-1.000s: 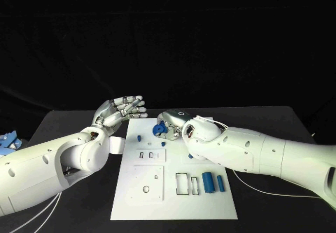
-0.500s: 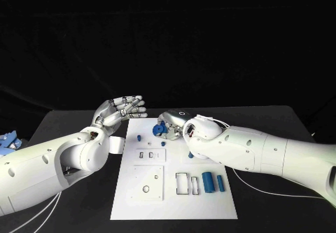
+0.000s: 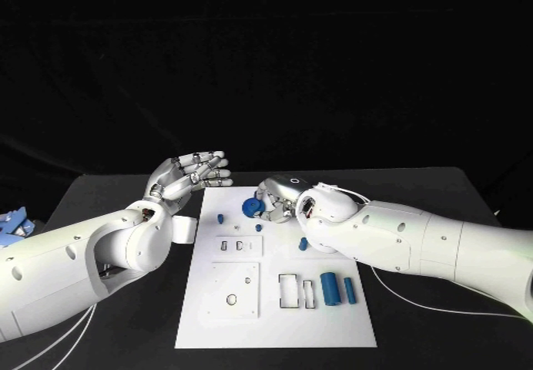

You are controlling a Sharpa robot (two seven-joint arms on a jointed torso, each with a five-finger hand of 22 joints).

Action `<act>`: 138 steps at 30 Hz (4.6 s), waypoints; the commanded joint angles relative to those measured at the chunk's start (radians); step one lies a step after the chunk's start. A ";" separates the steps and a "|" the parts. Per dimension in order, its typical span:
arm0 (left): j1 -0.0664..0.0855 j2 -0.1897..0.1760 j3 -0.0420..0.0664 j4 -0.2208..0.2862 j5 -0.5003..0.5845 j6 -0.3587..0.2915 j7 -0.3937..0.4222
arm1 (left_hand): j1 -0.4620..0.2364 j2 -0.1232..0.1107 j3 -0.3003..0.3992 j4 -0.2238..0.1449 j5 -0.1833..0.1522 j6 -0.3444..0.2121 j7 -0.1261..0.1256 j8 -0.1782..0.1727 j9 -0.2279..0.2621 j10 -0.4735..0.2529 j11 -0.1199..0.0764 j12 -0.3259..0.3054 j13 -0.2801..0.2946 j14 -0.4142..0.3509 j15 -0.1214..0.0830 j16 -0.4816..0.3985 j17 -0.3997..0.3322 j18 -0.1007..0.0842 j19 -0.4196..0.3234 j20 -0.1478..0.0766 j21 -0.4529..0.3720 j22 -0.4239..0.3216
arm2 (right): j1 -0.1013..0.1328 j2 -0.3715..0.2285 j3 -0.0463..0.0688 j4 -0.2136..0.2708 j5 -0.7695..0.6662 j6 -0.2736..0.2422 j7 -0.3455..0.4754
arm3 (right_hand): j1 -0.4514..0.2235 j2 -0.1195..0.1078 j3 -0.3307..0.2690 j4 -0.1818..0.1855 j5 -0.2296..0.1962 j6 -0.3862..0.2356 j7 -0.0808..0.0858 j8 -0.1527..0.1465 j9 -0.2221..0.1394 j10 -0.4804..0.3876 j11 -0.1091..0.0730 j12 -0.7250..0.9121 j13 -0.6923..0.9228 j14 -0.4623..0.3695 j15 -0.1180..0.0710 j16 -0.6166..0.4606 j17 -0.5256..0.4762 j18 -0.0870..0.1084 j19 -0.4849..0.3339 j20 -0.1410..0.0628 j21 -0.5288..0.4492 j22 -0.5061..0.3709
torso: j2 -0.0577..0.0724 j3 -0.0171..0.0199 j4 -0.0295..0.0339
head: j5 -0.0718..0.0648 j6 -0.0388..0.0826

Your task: Assemble the parts on the task board

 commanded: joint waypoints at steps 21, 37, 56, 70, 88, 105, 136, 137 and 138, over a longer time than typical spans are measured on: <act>0.001 -0.008 0.001 0.001 0.004 0.011 0.007 | -0.005 -0.003 0.000 -0.007 -0.006 -0.005 0.039 -0.007 -0.001 -0.005 0.000 -0.003 -0.002 -0.005 0.001 -0.006 0.001 0.008 -0.007 0.003 0.005 0.001 | 0.081 -0.287 0.009 0.180 0.265 -0.028 0.211 | 0.077 0.007 0.030 -0.050 0.019 0.059 -0.019 0.016 0.005 0.031 -0.018 0.022 0.020 0.087 -0.010 0.001 0.180 -0.007 0.010 -0.012 0.001 0.149 | -0.004 -0.0032 -0.0063 | -0.002 0.010; 0.001 -0.006 0.001 0.000 0.007 0.012 0.008 | -0.006 -0.003 0.001 -0.008 -0.006 -0.005 0.039 -0.007 -0.001 -0.006 0.001 -0.002 -0.001 -0.006 0.002 -0.007 0.002 0.007 -0.008 0.003 0.006 0.002 | 0.097 -0.458 0.010 0.149 0.333 0.059 0.289 | 0.131 -0.016 0.052 -0.102 0.013 0.037 -0.015 -0.007 -0.006 0.032 -0.017 0.020 0.020 0.087 -0.009 0.002 0.183 -0.007 0.011 -0.013 -0.001 0.152 | -0.005 -0.0035 -0.0044 | -0.032 0.019; 0.001 -0.008 0.001 0.001 0.008 0.013 0.006 | -0.006 -0.003 0.002 -0.010 -0.006 -0.005 0.038 -0.008 -0.001 -0.006 0.000 -0.002 -0.001 -0.006 0.002 -0.008 0.004 0.008 -0.009 0.004 0.007 0.002 | 0.034 -0.468 0.009 0.130 0.294 0.041 0.261 | 0.141 -0.034 0.029 -0.120 0.007 -0.030 -0.002 -0.064 -0.025 0.000 -0.003 -0.003 -0.008 0.085 0.003 -0.001 0.176 -0.004 0.002 -0.002 -0.014 0.145 | -0.005 -0.0009 -0.0059 | -0.041 0.010; 0.001 -0.010 0.001 0.001 0.008 0.012 0.005 | -0.006 -0.003 0.002 -0.010 -0.006 -0.005 0.038 -0.008 -0.001 -0.006 0.000 -0.002 -0.001 -0.006 0.002 -0.008 0.004 0.008 -0.009 0.004 0.007 0.002 | 0.015 -0.450 0.007 0.126 0.289 0.054 0.257 | 0.145 -0.026 0.025 -0.122 0.004 0.000 -0.003 -0.056 -0.020 0.009 -0.004 0.005 0.001 0.086 0.003 0.000 0.181 -0.005 0.006 -0.001 -0.010 0.149 | -0.005 -0.0017 -0.0037 | -0.036 0.001; 0.001 -0.012 0.001 0.000 0.008 0.013 0.005 | -0.006 -0.003 0.002 -0.010 -0.006 -0.005 0.038 -0.008 -0.001 -0.006 0.000 -0.002 -0.001 -0.006 0.002 -0.008 0.004 0.008 -0.009 0.004 0.007 0.002 | 0.001 -0.432 0.006 0.115 0.288 0.060 0.245 | 0.146 -0.006 0.047 -0.125 0.009 0.070 -0.017 -0.027 -0.009 0.030 -0.017 0.019 0.017 0.087 -0.007 0.002 0.185 -0.007 0.013 -0.009 -0.004 0.158 | -0.006 -0.0022 -0.0066 | -0.031 -0.004; 0.001 -0.009 0.001 -0.006 0.008 0.014 0.003 | -0.008 -0.004 0.003 -0.015 -0.006 -0.005 0.039 -0.009 -0.002 -0.007 0.001 -0.002 -0.001 -0.007 0.002 -0.010 0.006 0.008 -0.011 0.004 0.010 0.003 | -0.003 -0.418 0.006 0.110 0.292 0.052 0.239 | 0.143 0.015 0.070 -0.124 0.008 0.097 -0.025 -0.015 -0.006 0.041 -0.024 0.026 0.025 0.088 -0.014 0.002 0.187 -0.008 0.015 -0.015 -0.001 0.161 | -0.006 -0.0027 -0.0047 | -0.034 -0.004; 0.001 -0.008 0.000 -0.012 0.008 0.013 -0.001 | -0.011 -0.005 0.004 -0.017 -0.007 -0.009 0.041 -0.012 -0.003 -0.011 0.002 -0.002 -0.001 -0.007 0.003 -0.012 0.008 0.007 -0.013 0.004 0.012 0.004 | 0.002 -0.443 0.006 0.262 0.281 -0.110 0.164 | 0.126 0.091 0.185 -0.162 -0.035 0.134 -0.047 0.061 0.030 0.058 -0.046 0.019 0.026 0.095 -0.034 0.012 0.218 -0.014 0.030 -0.038 0.014 0.180 | -0.007 -0.0044 -0.0070 | -0.027 -0.008; 0.001 -0.007 0.000 -0.013 0.008 0.013 -0.001 | -0.011 -0.005 0.004 -0.017 -0.007 -0.009 0.041 -0.012 -0.003 -0.011 0.002 -0.002 -0.001 -0.007 0.003 -0.012 0.008 0.007 -0.013 0.004 0.012 0.004 | 0.002 -0.444 0.006 0.278 0.277 -0.114 0.155 | 0.122 0.089 0.185 -0.161 -0.037 0.133 -0.047 0.062 0.030 0.057 -0.045 0.018 0.025 0.095 -0.034 0.012 0.217 -0.013 0.030 -0.037 0.013 0.179 | -0.007 -0.0031 -0.0067 | -0.027 -0.008; 0.001 -0.007 0.000 -0.013 0.008 0.013 -0.001 | -0.011 -0.005 0.004 -0.018 -0.007 -0.008 0.041 -0.012 -0.003 -0.012 0.003 -0.003 -0.001 -0.008 0.003 -0.013 0.008 0.007 -0.013 0.005 0.013 0.004 | 0.003 -0.443 0.006 0.299 0.273 -0.118 0.143 | 0.120 0.089 0.185 -0.160 -0.038 0.132 -0.047 0.062 0.030 0.055 -0.045 0.016 0.022 0.095 -0.034 0.012 0.217 -0.013 0.030 -0.037 0.013 0.180 | -0.007 -0.0031 -0.0070 | -0.026 -0.008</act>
